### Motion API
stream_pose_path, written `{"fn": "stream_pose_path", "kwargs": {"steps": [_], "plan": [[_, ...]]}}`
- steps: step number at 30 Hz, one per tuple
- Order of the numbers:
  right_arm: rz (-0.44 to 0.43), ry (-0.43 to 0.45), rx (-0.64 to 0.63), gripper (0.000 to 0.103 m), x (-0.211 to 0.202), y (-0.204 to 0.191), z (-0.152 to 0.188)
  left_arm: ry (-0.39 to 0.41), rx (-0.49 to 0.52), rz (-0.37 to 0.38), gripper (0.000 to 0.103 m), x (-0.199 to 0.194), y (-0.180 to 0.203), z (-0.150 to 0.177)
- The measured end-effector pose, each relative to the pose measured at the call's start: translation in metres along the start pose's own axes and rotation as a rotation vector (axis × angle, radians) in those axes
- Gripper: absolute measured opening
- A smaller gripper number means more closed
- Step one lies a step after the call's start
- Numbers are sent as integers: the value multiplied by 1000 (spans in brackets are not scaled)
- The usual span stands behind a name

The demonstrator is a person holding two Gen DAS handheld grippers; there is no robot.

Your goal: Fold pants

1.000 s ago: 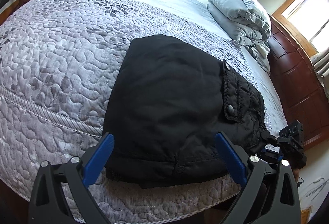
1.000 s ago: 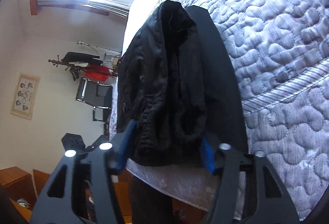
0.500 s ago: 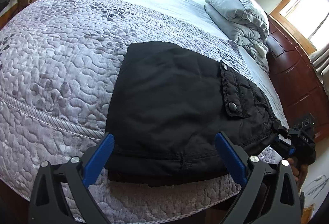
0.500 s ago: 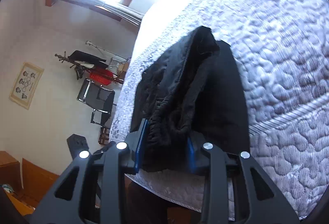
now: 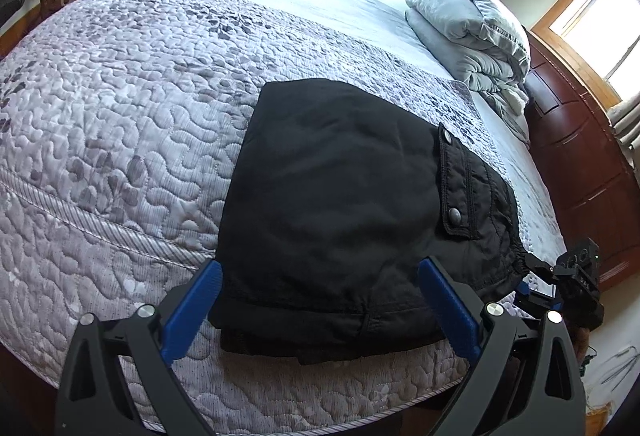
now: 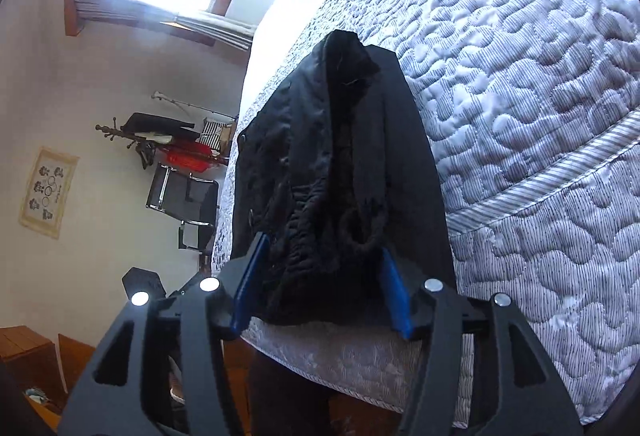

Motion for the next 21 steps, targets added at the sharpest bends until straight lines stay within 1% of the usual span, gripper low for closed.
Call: {"fn": "stream_pose_path", "kwargs": {"steps": [1,2,5,11,13,14,15,18,21], "plan": [[19,2,-7,45,0,1,1,8,9,-11,99,-2,1,-1],[50,-2,-15,43,0,4,1,18,22,-27,99,-4,3,-2],[103,-8,-13,47,6,10,9,46,66,-81,99,-12,9,-5],[110,-8,-5,47,12,14,13,101,172,-121,99,-34,36,-9],[101,-8,2,49,10,20,17,113,209,-133,99,-39,45,-10],[96,-8,2,51,8,20,18,118,228,-141,99,-42,49,-11],[95,-6,3,55,7,19,18,124,241,-146,99,-45,53,-11],[76,-4,-10,57,2,10,20,144,277,-144,99,-53,65,-11],[106,-14,-27,57,2,8,23,158,307,-149,99,-58,74,-12]]}}
Point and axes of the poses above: each gripper's, at about its wrist camera, not at the fingertips, and x roughly the way its jaws point, y to its right, z to its underside, the point moved 10 cm from there along x, roughly the way its jaws point
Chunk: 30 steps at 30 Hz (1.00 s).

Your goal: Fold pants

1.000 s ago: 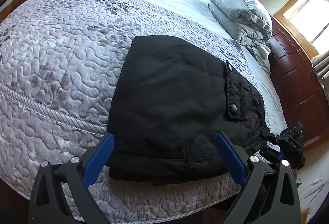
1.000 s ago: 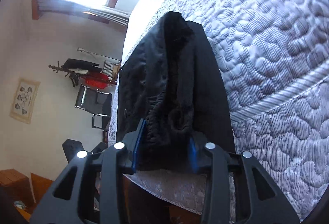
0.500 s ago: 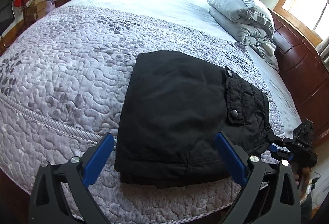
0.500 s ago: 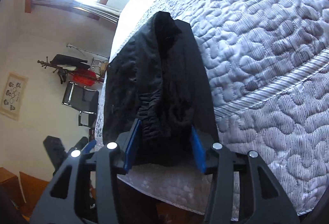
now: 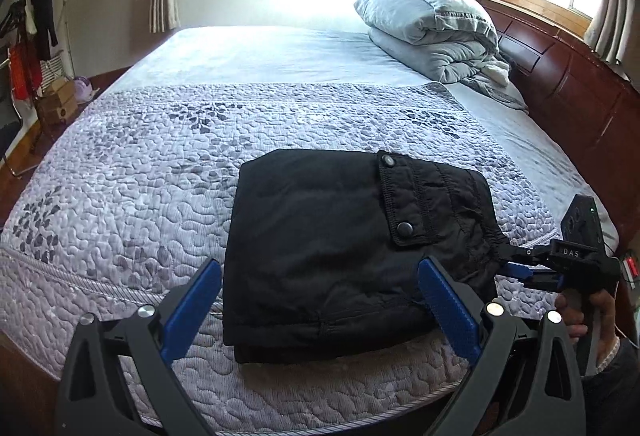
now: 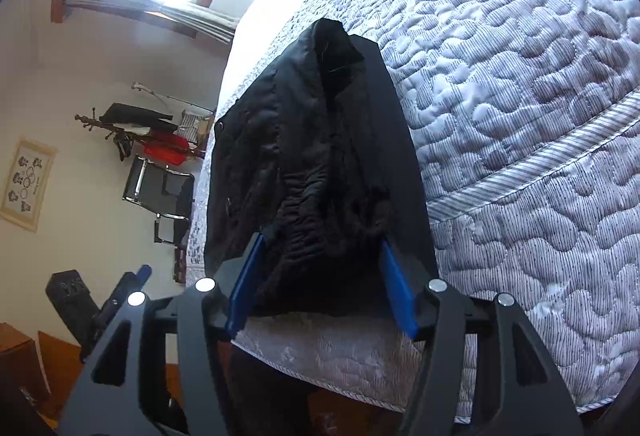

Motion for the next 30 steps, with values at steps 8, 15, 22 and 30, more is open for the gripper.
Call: {"fn": "stream_pose_path", "kwargs": {"steps": [8,15,22,30], "plan": [[9,-7,-5,62,-3,3,0,-7,55,-48,99,4,-3,-3],[-4,9,-24,65,-13,2,-8,-58,25,-87,99,26,-24,4],[35,-19,-42,45,-1,6,-4,-110,-14,-79,99,42,-34,15],[35,-28,-56,43,-1,4,-4,-206,-106,-26,99,63,-71,29]]}}
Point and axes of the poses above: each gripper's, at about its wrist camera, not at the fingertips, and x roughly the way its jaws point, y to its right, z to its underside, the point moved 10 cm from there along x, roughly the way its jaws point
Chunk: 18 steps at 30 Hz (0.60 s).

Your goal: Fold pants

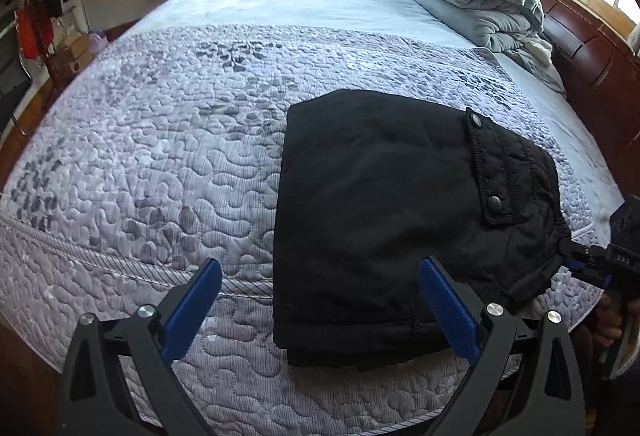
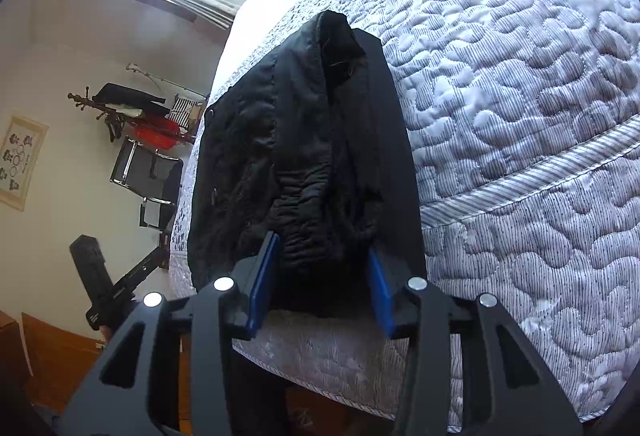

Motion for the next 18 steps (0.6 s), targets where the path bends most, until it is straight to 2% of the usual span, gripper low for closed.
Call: {"fn": "stream_pose_path", "kwargs": {"steps": [3,5,9,12,16,18], "plan": [[-6,-1,-8,45,0,-3,1,-91,-98,114,99,13,-15,3],[-8,-1,-8,45,0,-3,-1,-125,-151,154,99,19,-25,3],[-24,-5,6,45,0,-1,-2,-182,-168,212,99,30,-27,4],[-35,-10,11,46,-1,1,-1,-251,-239,327,99,42,-27,7],[-46,-14,15,47,-3,2,0,-319,-309,357,99,64,-38,13],[-47,-16,14,47,-3,2,0,-343,-328,405,99,69,-36,16]]}}
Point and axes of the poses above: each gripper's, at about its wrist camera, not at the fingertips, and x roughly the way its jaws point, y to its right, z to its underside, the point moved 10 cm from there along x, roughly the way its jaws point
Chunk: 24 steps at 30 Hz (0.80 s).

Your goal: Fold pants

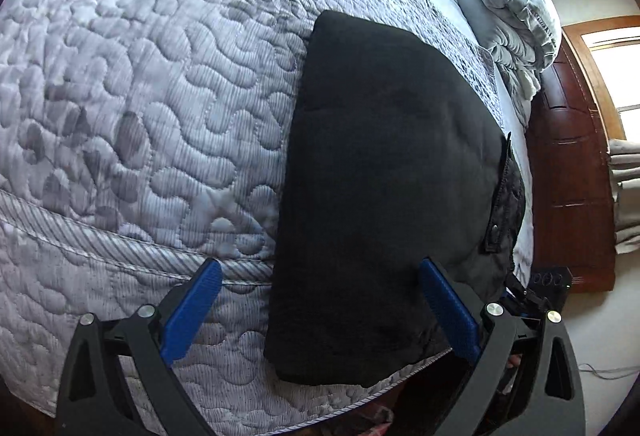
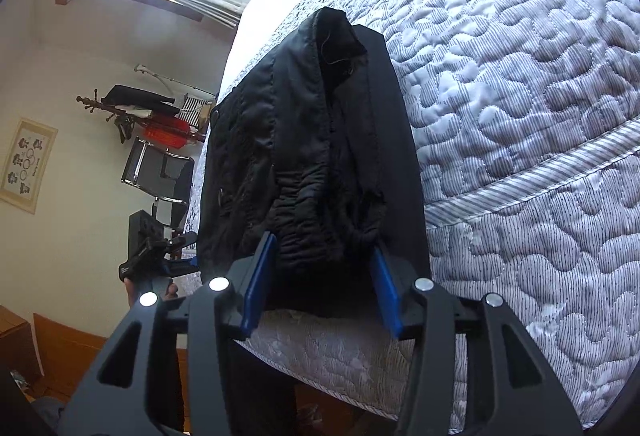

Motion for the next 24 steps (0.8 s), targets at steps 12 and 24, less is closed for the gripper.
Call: {"fn": "stream_pose_path", "kwargs": {"steps": [12,24], "plan": [[-19,-4,10,48,1,-2,1,-118,-29,188,99,30,2,0],[-28,3,10,53,-1,4,-2,-182,-19,267,99,49,26,4]]}}
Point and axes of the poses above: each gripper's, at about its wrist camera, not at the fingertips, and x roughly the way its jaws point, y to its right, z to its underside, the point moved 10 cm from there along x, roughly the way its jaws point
